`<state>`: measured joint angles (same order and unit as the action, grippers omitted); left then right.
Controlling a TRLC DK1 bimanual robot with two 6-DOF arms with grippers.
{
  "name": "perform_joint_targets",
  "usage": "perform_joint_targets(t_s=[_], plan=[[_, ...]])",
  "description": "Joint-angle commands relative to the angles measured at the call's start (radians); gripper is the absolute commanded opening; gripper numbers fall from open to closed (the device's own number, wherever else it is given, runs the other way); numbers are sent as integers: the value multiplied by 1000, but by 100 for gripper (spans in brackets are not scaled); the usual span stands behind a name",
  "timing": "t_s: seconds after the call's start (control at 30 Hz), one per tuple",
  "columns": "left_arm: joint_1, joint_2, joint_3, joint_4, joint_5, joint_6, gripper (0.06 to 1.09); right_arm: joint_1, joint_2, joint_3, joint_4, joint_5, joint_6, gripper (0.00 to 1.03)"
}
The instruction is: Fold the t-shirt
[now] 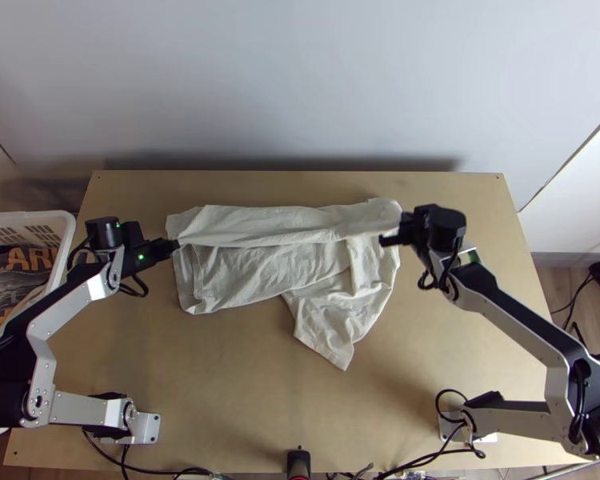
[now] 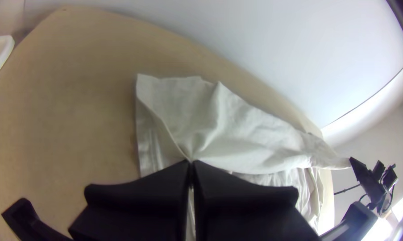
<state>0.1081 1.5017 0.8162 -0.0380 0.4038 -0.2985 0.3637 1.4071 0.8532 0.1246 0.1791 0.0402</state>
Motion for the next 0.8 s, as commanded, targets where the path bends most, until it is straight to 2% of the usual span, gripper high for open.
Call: perform_joint_targets(t_s=[0.0,0.07,0.13,0.17,0.2,0.23,0.27,0.43,0.57,0.63,0.77], plan=[[31,-60,-15,-143,23,59,9,64,-39,-36,-168,0,9,72],[42,-78,-17,-180,24,79,10,80,-57,-56,-186,-1,7,74],[54,-97,-11,-238,27,116,24,95,-77,-77,-207,-1,3,86],[62,-107,-6,-269,27,133,39,96,-85,-82,-220,0,0,94],[73,-120,1,-309,30,144,62,100,-94,-82,-232,0,-2,99],[81,-133,8,-353,32,162,96,100,-106,-79,-253,-1,0,99],[91,-149,14,-395,33,171,104,107,-122,-74,-279,-1,0,99],[125,-247,-25,-450,53,193,104,138,-211,-71,-396,-1,43,99],[125,-344,-34,-580,86,249,104,167,-261,-66,-543,-4,96,99],[125,-417,-74,-596,109,246,104,175,-281,-68,-612,-4,113,98],[90,-577,-195,-600,128,236,104,181,-312,-100,-660,-33,138,98]])
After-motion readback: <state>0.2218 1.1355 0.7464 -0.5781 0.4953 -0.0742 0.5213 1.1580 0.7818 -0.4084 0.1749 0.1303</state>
